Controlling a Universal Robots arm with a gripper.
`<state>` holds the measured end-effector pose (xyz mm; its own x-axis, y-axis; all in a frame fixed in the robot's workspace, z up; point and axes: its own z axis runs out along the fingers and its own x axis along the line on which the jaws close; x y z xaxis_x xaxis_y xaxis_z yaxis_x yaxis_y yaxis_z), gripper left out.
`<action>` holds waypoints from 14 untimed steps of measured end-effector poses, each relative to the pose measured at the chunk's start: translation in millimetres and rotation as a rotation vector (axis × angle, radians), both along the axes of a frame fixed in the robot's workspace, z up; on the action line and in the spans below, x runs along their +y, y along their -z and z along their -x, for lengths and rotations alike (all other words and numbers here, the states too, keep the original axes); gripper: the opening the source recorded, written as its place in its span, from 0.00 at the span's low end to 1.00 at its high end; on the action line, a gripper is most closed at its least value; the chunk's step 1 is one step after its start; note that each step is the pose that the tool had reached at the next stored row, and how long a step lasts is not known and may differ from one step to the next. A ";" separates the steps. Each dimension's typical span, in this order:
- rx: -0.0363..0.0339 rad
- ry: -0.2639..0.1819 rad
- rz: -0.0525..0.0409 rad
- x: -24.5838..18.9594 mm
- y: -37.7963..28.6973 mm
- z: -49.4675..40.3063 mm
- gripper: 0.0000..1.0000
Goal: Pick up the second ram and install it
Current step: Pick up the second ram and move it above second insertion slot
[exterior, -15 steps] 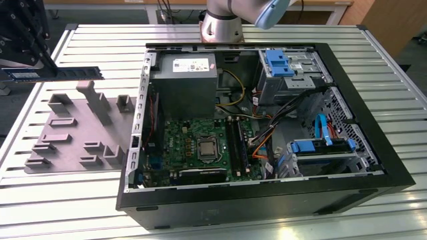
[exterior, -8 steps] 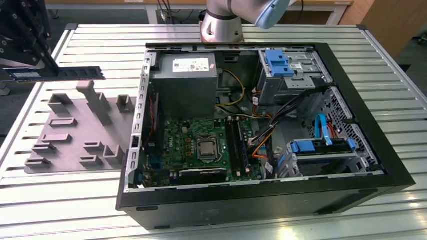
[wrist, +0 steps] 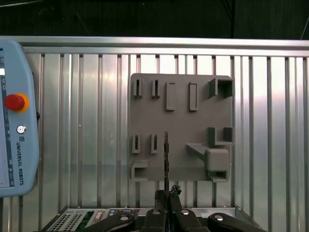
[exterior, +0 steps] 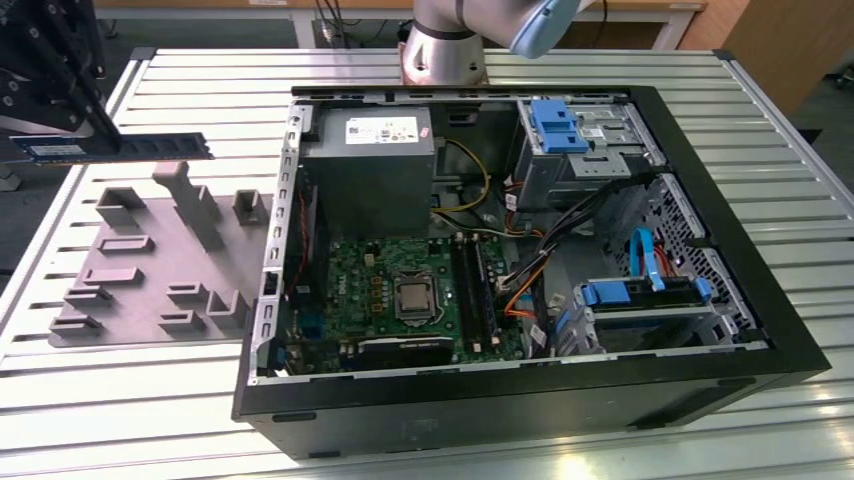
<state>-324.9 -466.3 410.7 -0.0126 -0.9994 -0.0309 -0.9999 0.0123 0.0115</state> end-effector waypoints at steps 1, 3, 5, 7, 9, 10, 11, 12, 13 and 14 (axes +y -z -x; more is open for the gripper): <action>0.0000 0.000 0.0000 0.0 0.0 -0.4 0.14; 0.0000 0.000 0.0000 0.0 0.0 -1.1 0.14; 0.0000 0.000 0.0000 0.0 0.0 -1.5 0.14; 0.0000 0.000 0.0000 0.0 0.0 -1.9 0.14; 0.0000 0.000 0.0000 0.0 0.0 -2.1 0.14; 0.0000 0.000 0.0000 0.0 0.0 -2.2 0.14; 0.0001 0.000 0.0000 0.0 0.0 -2.5 0.14; 0.0000 0.000 0.0000 0.0 0.0 -2.7 0.14; 0.0000 0.000 0.0000 0.0 0.0 -3.0 0.14; 0.0000 0.000 0.0000 0.0 0.0 -3.3 0.14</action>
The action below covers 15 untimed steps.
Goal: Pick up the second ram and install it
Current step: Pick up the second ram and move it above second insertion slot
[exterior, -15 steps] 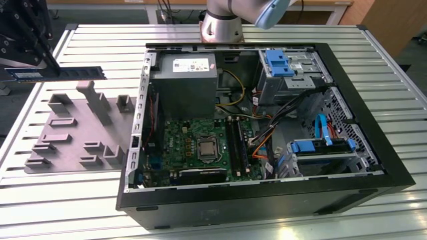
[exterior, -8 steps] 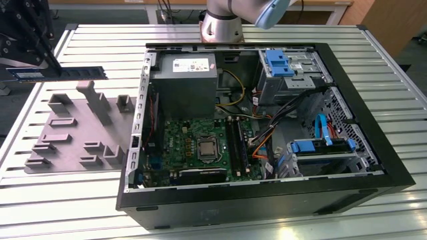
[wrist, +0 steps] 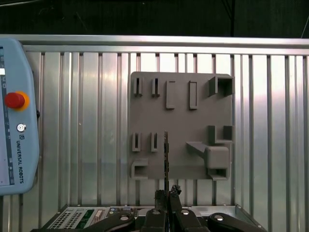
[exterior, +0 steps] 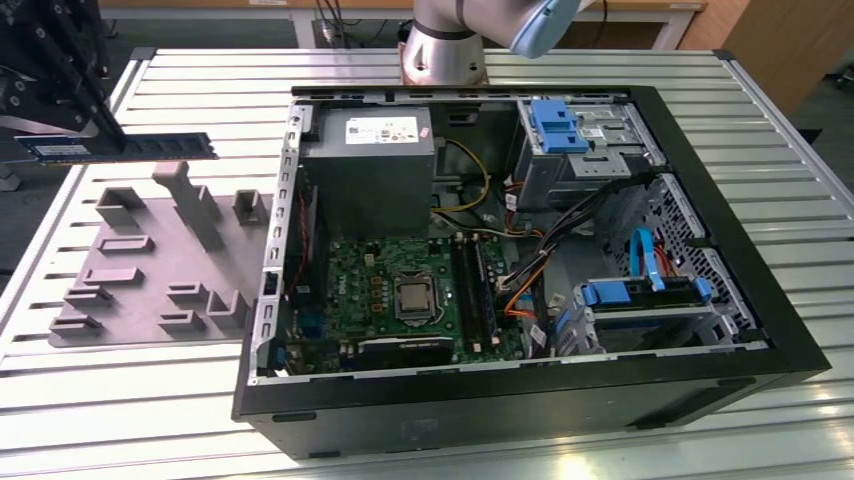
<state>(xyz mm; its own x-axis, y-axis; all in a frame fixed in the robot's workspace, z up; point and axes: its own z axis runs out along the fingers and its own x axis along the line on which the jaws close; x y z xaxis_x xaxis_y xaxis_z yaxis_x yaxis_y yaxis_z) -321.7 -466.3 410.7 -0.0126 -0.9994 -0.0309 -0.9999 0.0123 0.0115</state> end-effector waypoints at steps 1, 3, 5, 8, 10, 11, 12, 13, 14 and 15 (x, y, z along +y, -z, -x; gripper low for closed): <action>0.0000 0.000 0.0000 0.0 0.0 -0.3 0.14; 0.0000 0.000 0.0000 0.0 0.0 -0.7 0.14; 0.0000 0.000 0.0000 0.0 0.0 -1.0 0.14; 0.0001 0.000 0.0000 0.0 0.0 -1.7 0.14; 0.0000 0.000 0.0000 0.0 0.0 -2.3 0.14; 0.0000 0.000 0.0000 0.0 0.0 -2.5 0.14; 0.0000 0.000 0.0000 0.0 0.0 -2.9 0.14; -0.0001 0.000 -0.0001 0.0 0.0 -3.2 0.14; 0.0000 0.000 0.0000 0.0 0.0 -3.6 0.14; 0.0001 0.000 0.0000 0.0 0.0 -3.8 0.14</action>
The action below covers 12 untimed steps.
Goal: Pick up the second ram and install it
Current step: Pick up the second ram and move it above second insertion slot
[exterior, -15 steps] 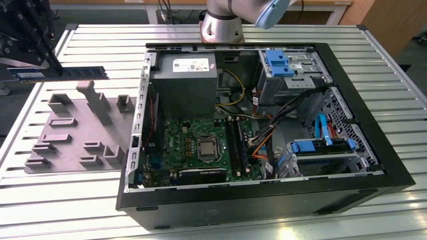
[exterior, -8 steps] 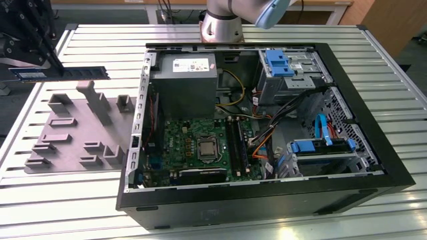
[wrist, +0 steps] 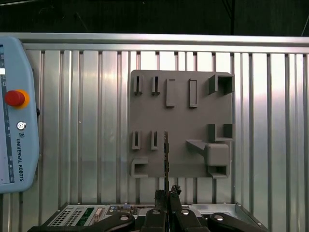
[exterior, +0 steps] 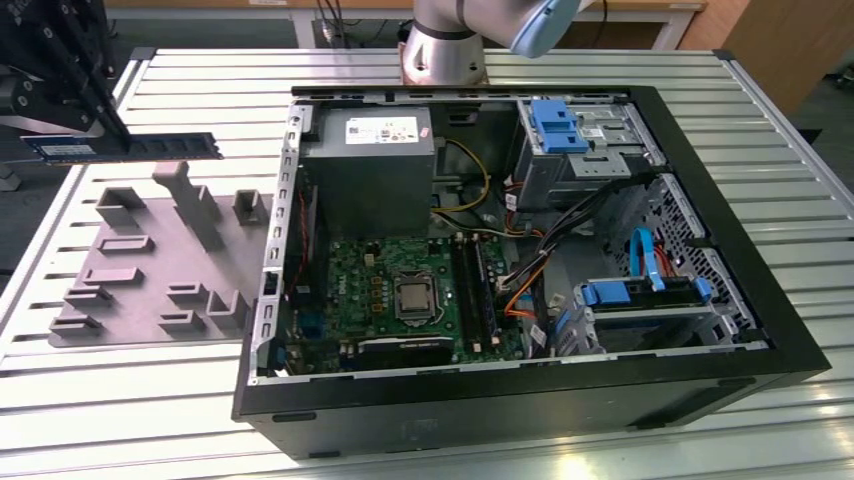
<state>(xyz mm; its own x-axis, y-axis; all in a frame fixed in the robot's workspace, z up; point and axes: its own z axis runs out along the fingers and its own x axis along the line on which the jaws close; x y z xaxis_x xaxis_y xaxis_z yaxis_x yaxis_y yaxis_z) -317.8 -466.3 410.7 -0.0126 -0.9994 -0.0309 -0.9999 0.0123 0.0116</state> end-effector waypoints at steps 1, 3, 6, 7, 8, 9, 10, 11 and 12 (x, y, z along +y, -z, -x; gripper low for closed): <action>-0.0001 0.000 0.0000 0.0 0.0 -0.3 0.14; 0.0000 0.000 0.0000 0.0 0.0 -0.9 0.14; 0.0000 0.000 0.0000 0.0 0.0 -1.5 0.14; -0.0001 0.000 0.0000 0.0 0.0 -1.8 0.14; -0.0001 0.000 0.0000 0.0 0.0 -2.0 0.14; -0.0001 0.000 0.0000 0.0 0.0 -2.1 0.14; 0.0000 0.000 0.0000 0.0 0.0 -2.4 0.14; 0.0000 0.000 0.0000 0.0 0.0 -2.6 0.14; 0.0000 0.000 0.0000 0.0 0.0 -5.8 0.14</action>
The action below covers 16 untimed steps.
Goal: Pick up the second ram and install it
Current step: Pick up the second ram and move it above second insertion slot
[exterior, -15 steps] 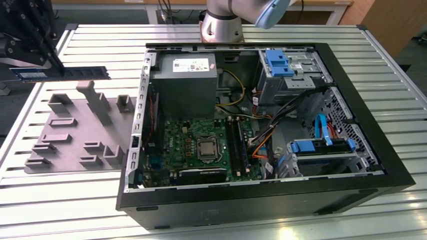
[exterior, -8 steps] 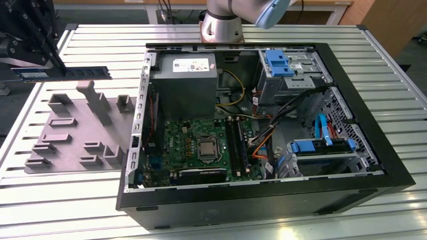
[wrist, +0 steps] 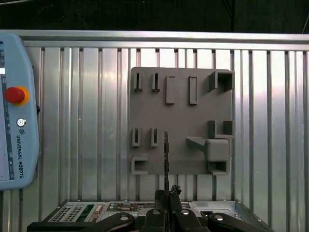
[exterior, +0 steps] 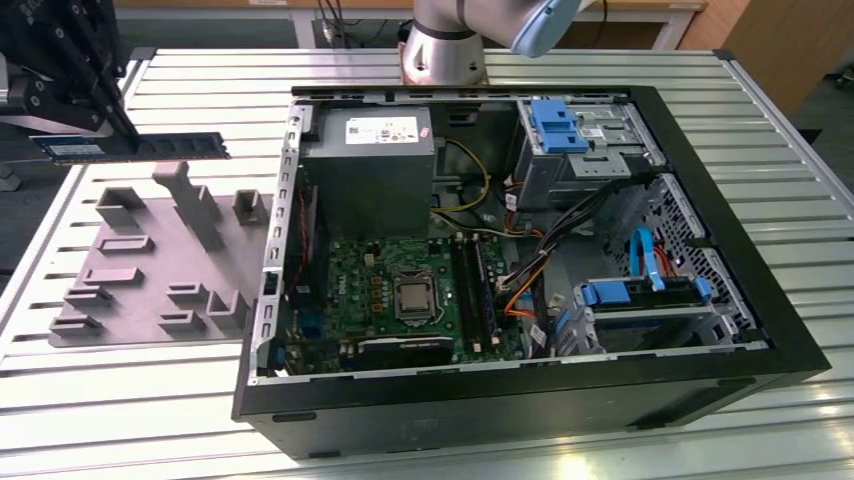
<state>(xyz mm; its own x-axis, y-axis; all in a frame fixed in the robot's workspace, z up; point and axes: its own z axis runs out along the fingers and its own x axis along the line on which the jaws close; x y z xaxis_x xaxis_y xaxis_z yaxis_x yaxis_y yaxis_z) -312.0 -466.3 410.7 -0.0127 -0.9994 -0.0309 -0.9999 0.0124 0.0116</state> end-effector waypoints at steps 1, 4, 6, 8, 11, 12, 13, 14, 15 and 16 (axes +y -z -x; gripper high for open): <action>0.0000 0.000 0.0000 0.0 0.0 -2.5 0.14; 0.0000 0.000 0.0000 0.0 0.0 -3.1 0.14; 0.0001 0.000 0.0001 0.0 -0.1 -3.7 0.14; -0.0001 0.000 -0.0001 0.0 0.0 -4.4 0.14; 0.0000 0.000 0.0000 0.0 0.0 -5.7 0.14; -0.0001 0.000 0.0000 0.0 0.0 -6.0 0.14; 0.0000 0.000 0.0000 0.0 0.0 -6.4 0.14; 0.0000 0.000 0.0000 0.0 0.0 -6.7 0.14; 0.0000 0.000 0.0000 0.0 0.0 -7.0 0.14; -0.0001 0.000 0.0000 0.0 0.0 -7.2 0.14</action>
<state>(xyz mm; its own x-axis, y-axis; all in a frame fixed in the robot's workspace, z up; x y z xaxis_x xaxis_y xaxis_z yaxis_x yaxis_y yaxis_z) -304.8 -466.3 410.7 -0.0127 -0.9994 -0.0309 -0.9999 0.0123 0.0115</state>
